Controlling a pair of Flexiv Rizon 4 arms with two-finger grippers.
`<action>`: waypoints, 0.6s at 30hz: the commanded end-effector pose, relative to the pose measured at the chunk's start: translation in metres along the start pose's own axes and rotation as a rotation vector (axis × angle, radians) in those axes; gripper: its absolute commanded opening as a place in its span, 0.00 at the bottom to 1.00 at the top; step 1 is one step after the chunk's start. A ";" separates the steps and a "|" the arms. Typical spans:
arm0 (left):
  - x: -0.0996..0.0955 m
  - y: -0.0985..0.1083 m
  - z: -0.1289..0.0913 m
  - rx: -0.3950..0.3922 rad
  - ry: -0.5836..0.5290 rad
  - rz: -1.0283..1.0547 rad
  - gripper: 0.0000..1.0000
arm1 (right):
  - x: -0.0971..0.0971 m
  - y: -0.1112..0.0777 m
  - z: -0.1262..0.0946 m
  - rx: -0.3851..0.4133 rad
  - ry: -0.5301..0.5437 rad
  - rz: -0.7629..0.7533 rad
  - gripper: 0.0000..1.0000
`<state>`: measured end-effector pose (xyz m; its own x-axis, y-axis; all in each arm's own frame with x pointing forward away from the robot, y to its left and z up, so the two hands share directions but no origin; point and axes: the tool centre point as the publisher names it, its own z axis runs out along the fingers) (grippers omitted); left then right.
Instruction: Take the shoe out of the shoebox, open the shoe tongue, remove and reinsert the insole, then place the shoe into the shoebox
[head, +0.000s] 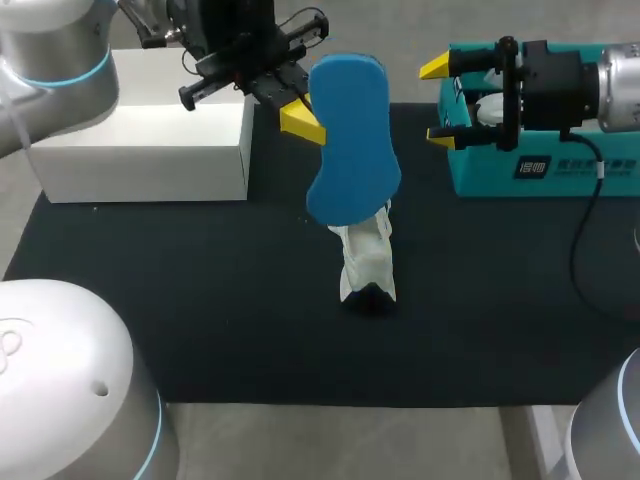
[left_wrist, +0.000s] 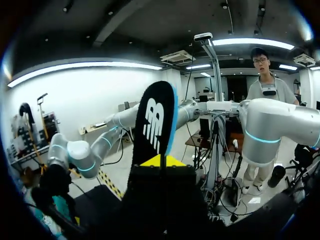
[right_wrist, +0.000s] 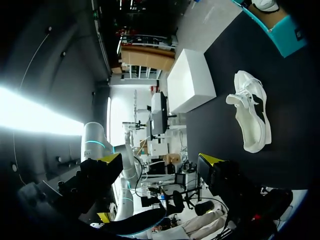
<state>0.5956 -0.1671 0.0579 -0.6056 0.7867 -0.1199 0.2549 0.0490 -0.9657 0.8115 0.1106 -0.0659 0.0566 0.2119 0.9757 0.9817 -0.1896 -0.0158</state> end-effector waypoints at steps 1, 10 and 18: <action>-0.002 0.021 -0.007 -0.503 -0.013 0.471 0.00 | 0.000 0.001 0.003 -0.001 0.001 0.000 1.00; -0.018 0.053 -0.018 -0.615 -0.236 0.861 0.00 | 0.000 0.001 0.003 -0.001 0.001 0.000 1.00; -0.021 0.054 -0.019 -0.603 -0.241 0.917 0.00 | 0.000 0.001 0.003 -0.001 0.001 0.000 1.00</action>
<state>0.6473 -0.1761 0.0157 -0.3798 0.7257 -0.5737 0.7796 -0.0827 -0.6208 0.8117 0.1106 -0.0663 0.0558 0.2098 0.9761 0.9819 -0.1889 -0.0155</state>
